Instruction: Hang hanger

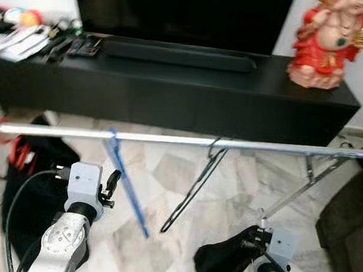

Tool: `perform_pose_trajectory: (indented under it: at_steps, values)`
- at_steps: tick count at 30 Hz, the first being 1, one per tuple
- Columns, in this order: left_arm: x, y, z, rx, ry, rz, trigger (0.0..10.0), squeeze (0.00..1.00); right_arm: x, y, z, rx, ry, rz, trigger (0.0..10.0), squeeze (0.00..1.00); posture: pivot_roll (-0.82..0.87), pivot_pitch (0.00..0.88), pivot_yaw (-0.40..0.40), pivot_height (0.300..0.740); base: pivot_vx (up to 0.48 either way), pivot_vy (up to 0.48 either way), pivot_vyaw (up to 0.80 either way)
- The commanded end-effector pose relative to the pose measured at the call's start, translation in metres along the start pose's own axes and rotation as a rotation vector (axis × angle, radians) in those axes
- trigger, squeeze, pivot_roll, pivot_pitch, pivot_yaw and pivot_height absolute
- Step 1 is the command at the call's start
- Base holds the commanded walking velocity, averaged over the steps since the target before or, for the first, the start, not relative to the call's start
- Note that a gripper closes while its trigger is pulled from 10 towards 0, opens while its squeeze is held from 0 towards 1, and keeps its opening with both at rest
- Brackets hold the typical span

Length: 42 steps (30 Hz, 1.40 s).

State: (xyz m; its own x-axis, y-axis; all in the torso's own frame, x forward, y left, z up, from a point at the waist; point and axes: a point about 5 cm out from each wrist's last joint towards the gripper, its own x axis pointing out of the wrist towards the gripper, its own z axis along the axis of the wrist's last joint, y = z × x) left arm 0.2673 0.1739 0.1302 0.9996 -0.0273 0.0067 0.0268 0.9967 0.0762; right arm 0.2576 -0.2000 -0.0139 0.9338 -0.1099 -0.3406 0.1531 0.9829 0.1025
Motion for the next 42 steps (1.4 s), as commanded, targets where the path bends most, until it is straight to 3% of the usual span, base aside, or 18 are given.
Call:
perform_pose_trajectory:
  at_steps: [1, 10, 11, 12, 14, 18, 21, 25, 29, 33, 35, 36, 37, 42]
  values:
    - [-0.005, -0.005, -0.003, 0.002, 0.012, -0.028, 10.0, 0.0, -0.005, -0.009, -0.008, 0.0, 0.03, -0.03, 10.0, 0.0, 0.02, 0.132, -0.014, 0.74, 0.0, 0.0, 0.0]
    - [-0.015, -0.006, -0.011, 0.014, 0.077, -0.022, 10.0, 0.0, -0.008, -0.012, -0.014, -0.002, 0.053, -0.036, 10.0, 0.0, 0.03, 0.139, -0.015, 0.74, 0.0, 0.0, 0.0]
    - [-0.014, -0.005, -0.016, 0.015, 0.117, -0.018, 10.0, 0.07, -0.008, -0.012, -0.014, -0.002, 0.054, -0.035, 10.0, 0.0, 0.03, 0.139, -0.016, 0.74, 0.0, 0.0, 0.0]
    - [-0.013, -0.005, -0.021, 0.009, 0.167, -0.017, 10.0, 1.0, -0.007, -0.012, -0.014, -0.003, 0.055, -0.034, 10.0, 0.0, 0.03, 0.139, -0.016, 0.74, 0.0, 0.0, 0.0]
    - [-0.012, -0.006, -0.025, -0.009, 0.21, -0.026, 10.0, 1.0, -0.007, -0.011, -0.014, -0.004, 0.055, -0.032, 10.0, 0.0, 0.03, 0.138, -0.017, 0.74, 0.0, 0.0, 0.0]
    - [0.012, -0.019, -0.017, -0.067, 0.227, -0.083, 10.0, 1.0, -0.005, -0.006, -0.011, -0.007, 0.044, -0.022, 10.0, 0.0, 0.03, 0.14, -0.021, 0.74, 0.0, 0.0, 0.0]
    - [0.025, -0.017, -0.014, -0.05, 0.248, -0.047, 10.0, 1.0, -0.005, -0.004, -0.011, -0.017, 0.043, -0.016, 10.0, 0.0, 0.02, 0.14, -0.02, 0.74, 0.0, 0.0, 0.0]
    - [0.033, -0.015, -0.012, -0.044, 0.273, -0.018, 10.0, 1.0, -0.005, -0.004, -0.01, -0.022, 0.038, -0.011, 10.0, 0.0, 0.01, 0.142, -0.02, 0.74, 0.0, 0.0, 0.0]
    - [0.053, -0.012, -0.014, -0.03, 0.362, 0.062, 10.0, 1.0, -0.003, -0.004, -0.007, -0.034, 0.026, -0.006, 10.0, 0.0, 0.01, 0.15, -0.021, 0.74, 0.0, 0.0, 0.0]
    - [0.06, -0.013, -0.01, -0.05, 0.344, 0.073, 10.0, 1.0, -0.004, -0.003, -0.007, -0.036, 0.022, -0.002, 10.0, 0.0, 0.0, 0.148, -0.019, 0.74, 0.0, 0.0, 0.0]
    - [0.071, -0.018, -0.003, -0.091, 0.307, 0.08, 10.0, 1.0, -0.004, -0.003, -0.007, -0.041, 0.018, 0.005, 10.0, 0.0, 0.0, 0.146, -0.018, 0.74, 0.0, 0.0, 0.0]
    - [0.073, -0.018, -0.003, -0.098, 0.303, 0.084, 10.0, 0.92, -0.004, -0.003, -0.007, -0.046, 0.017, 0.009, 10.0, 0.0, 0.0, 0.146, -0.017, 0.74, 0.0, 0.0, 0.0]
    - [0.074, -0.019, -0.003, -0.098, 0.307, 0.084, 10.0, 0.0, -0.004, -0.003, -0.007, -0.047, 0.016, 0.009, 10.0, 0.0, 0.0, 0.144, -0.017, 0.74, 0.0, 0.0, 0.0]
    - [0.077, -0.014, -0.007, -0.096, 0.33, 0.146, 10.0, 0.0, -0.006, -0.002, -0.008, -0.051, 0.014, 0.02, 10.0, 0.0, -0.01, 0.137, -0.012, 0.74, 0.0, 0.0, 0.0]
